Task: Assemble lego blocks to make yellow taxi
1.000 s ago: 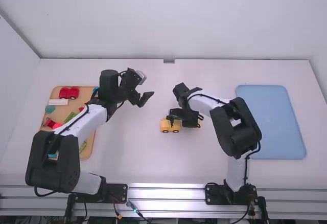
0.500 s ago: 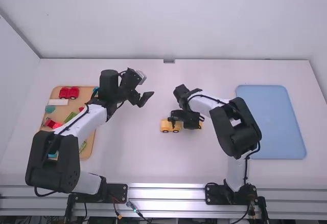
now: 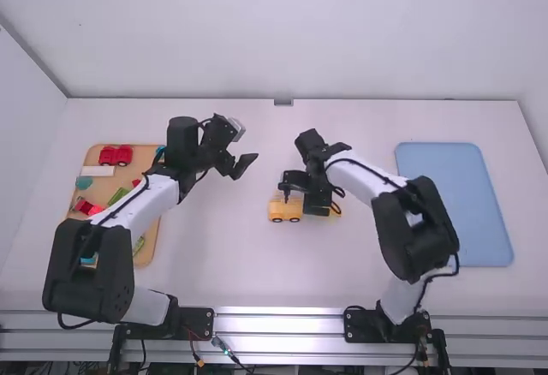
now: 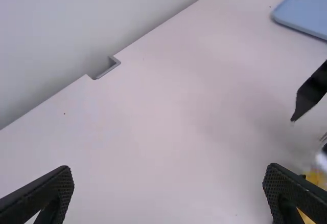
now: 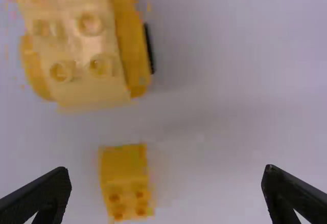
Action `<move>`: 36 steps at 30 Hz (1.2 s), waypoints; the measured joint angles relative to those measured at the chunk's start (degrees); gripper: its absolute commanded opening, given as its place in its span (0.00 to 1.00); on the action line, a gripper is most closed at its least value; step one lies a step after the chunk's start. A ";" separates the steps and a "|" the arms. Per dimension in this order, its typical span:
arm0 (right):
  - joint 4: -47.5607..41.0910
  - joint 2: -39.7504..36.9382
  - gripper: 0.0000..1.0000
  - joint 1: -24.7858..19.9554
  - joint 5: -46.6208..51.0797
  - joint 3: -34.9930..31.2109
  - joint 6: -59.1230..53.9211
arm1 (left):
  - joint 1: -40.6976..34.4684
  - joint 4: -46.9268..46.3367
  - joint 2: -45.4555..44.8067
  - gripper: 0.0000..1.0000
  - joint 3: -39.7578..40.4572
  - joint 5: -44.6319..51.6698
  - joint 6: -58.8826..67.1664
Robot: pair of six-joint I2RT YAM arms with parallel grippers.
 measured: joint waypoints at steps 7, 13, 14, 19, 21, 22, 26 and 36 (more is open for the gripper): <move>-1.38 -9.55 0.99 -11.39 -18.27 0.02 -5.81 | 0.00 -0.17 -0.02 0.99 0.00 0.02 0.00; 1.57 -9.49 0.99 -20.37 -32.02 -2.58 -8.24 | 0.00 -2.10 -0.02 0.99 0.00 0.83 1.31; 3.80 -9.46 0.99 -22.47 -35.36 -4.85 -8.52 | 0.00 -3.41 0.00 0.99 0.00 2.95 3.74; 14.21 -9.44 0.99 -25.77 -40.57 -13.35 -8.98 | -0.22 -5.90 0.44 0.99 0.00 10.95 12.22; 20.55 -9.44 0.99 -26.36 -41.42 -16.98 -9.05 | -0.20 -5.88 1.57 0.99 0.00 13.81 14.36; 23.93 -9.44 0.99 -26.58 -41.79 -18.88 -9.18 | -0.20 -5.84 2.23 0.99 0.00 14.95 14.97; 32.68 -9.44 0.99 -26.91 -42.49 -24.02 -9.25 | -0.22 -3.78 5.68 0.99 0.00 19.15 16.33; 42.49 -9.44 0.99 -26.23 -47.56 -32.65 -7.91 | -0.33 5.88 18.71 0.99 0.00 33.88 17.59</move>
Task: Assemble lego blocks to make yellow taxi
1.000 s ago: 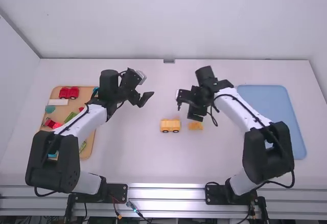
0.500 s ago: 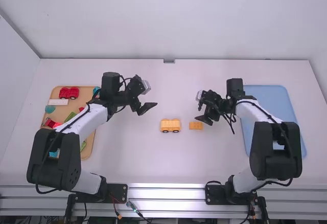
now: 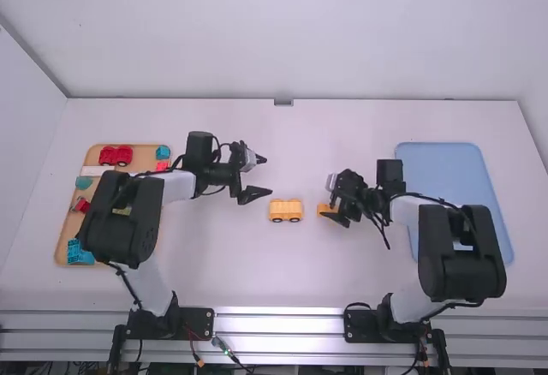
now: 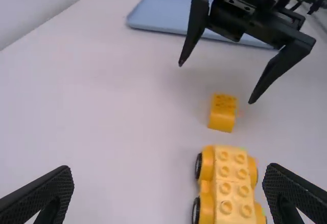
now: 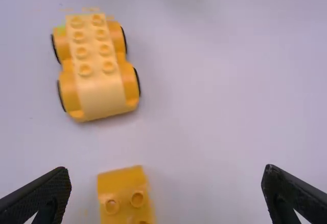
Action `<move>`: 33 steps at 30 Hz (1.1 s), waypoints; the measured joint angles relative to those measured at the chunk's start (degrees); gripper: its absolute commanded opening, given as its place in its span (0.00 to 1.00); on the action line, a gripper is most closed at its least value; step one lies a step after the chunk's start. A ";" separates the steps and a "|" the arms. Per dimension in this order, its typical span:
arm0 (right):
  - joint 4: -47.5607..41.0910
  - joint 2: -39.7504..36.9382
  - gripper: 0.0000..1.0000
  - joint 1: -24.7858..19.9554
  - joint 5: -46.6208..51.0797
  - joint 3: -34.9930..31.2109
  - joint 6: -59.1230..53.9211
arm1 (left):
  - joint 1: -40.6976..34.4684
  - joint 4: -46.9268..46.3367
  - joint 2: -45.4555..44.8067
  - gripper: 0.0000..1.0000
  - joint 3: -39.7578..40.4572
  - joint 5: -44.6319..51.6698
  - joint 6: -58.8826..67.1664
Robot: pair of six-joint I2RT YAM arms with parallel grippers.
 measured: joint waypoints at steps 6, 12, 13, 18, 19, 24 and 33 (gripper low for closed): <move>-0.70 2.21 0.99 -2.80 -6.36 0.24 -2.62 | -2.49 -0.22 2.40 0.99 0.02 2.21 1.68; -1.40 10.86 0.99 -3.87 -9.94 2.40 -5.16 | -6.27 -3.69 2.43 0.99 0.02 0.17 5.51; -2.95 12.83 0.99 -3.87 -10.67 3.63 -5.88 | -6.75 -4.42 2.45 0.99 0.02 -0.17 6.05; -13.79 16.96 0.97 -3.82 -11.56 9.25 -11.65 | -6.93 -6.73 2.43 0.99 0.02 -1.29 6.69; -15.85 17.46 0.95 -3.82 -11.65 10.27 -13.00 | -6.93 -6.86 2.45 0.99 0.02 -1.38 6.91; -22.67 21.09 0.89 -4.11 -11.78 15.39 -20.09 | -6.93 -2.89 2.43 0.99 -1.33 -1.49 9.20; -22.93 25.64 0.66 -6.64 -13.03 16.39 -24.65 | -6.91 8.22 2.43 0.99 -6.69 -1.64 8.17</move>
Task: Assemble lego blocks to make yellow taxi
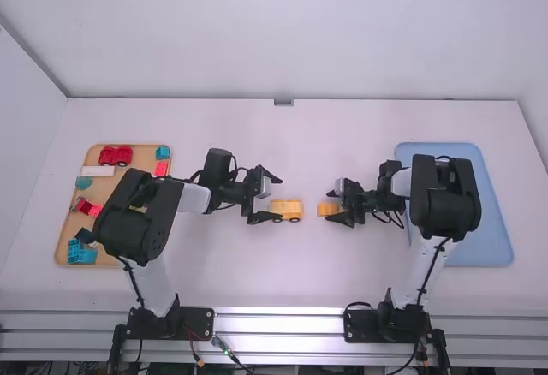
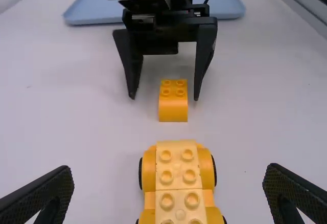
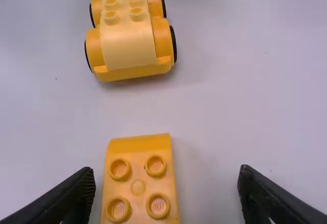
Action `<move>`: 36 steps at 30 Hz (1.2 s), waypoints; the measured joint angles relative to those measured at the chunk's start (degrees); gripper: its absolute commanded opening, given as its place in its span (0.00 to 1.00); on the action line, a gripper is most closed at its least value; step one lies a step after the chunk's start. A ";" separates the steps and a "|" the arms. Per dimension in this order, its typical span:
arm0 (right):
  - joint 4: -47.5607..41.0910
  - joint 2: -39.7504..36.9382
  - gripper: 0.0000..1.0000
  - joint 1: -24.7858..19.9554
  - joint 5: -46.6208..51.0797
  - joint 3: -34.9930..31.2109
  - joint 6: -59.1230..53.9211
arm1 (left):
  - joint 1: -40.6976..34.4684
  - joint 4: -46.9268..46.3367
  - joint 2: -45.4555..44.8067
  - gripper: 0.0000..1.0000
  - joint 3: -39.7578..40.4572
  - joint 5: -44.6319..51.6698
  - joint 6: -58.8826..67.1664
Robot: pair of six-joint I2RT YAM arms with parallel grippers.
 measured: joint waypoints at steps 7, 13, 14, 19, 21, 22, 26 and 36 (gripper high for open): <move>1.90 0.04 0.46 -0.44 -0.37 -0.22 -1.44 | -0.02 2.56 0.00 0.99 -0.17 -2.05 -4.92; 4.31 0.04 0.30 0.07 -0.83 -1.75 -1.38 | 0.00 2.38 0.00 0.99 -0.15 -2.40 -5.79; 4.31 0.04 0.29 0.11 -0.87 -1.79 -1.38 | -0.02 2.29 0.00 0.99 -0.15 -2.40 -5.95; 4.04 0.04 0.29 0.09 -0.87 -1.77 -1.38 | 0.00 0.42 0.00 0.99 -0.15 -2.91 -6.19; 3.28 0.04 0.28 0.11 -0.90 -1.77 -1.51 | -0.13 0.11 0.26 0.99 -0.17 -3.93 -6.01; 2.75 0.04 0.28 0.09 -0.94 -1.75 -1.55 | -0.28 -0.11 0.66 0.99 -0.15 -4.37 -5.42; -2.32 0.04 0.27 0.09 -0.50 -0.66 -1.77 | -1.79 -0.15 3.41 0.99 -0.17 -6.03 -2.45; -18.56 0.04 0.28 2.54 -0.81 6.73 -9.53 | -3.93 5.57 8.90 0.99 -0.15 -8.90 -0.59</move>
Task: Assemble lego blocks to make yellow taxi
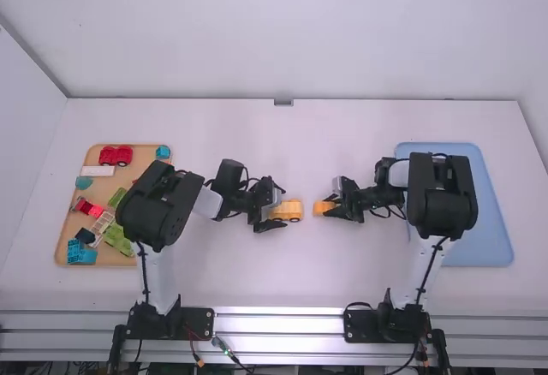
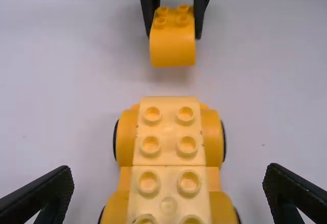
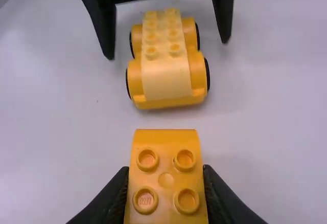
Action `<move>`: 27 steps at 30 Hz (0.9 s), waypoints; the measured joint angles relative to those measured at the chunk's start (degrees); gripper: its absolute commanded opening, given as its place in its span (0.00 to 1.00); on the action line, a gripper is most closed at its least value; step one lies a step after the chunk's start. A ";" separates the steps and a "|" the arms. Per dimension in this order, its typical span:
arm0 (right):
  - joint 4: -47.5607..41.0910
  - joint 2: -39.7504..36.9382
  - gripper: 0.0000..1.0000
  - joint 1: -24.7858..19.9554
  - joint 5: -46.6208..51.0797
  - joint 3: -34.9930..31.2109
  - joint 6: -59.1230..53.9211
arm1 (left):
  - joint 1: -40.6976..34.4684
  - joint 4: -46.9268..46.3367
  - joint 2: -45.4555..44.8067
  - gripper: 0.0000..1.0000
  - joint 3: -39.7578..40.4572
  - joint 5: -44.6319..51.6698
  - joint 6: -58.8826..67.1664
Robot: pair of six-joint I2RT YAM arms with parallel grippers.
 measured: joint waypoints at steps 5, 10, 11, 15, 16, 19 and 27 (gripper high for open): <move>-3.85 0.00 0.28 1.51 -0.17 3.08 -1.79 | 0.02 4.24 3.43 0.86 0.00 -0.37 -1.92; -4.59 0.00 0.29 2.73 -1.05 4.11 -2.32 | 0.02 5.01 3.69 0.60 0.00 -0.37 -2.75; -4.76 0.00 0.29 2.84 -1.11 4.15 -2.32 | 0.02 5.01 3.69 0.59 0.00 -0.42 -2.71; -5.62 0.00 0.27 3.72 -2.14 4.94 -2.34 | 0.02 5.22 3.69 0.54 0.00 -0.59 -2.60; -5.29 0.00 0.27 3.96 -2.49 5.18 -2.16 | 0.02 5.16 3.69 0.55 0.00 -0.59 -2.49; -3.89 0.00 0.26 4.37 -3.52 5.95 -0.76 | 0.02 5.18 3.69 0.56 0.00 -0.59 -2.14; 0.74 -0.02 0.24 5.40 -4.07 6.45 5.53 | 0.02 4.28 3.69 0.56 1.01 -1.05 -2.08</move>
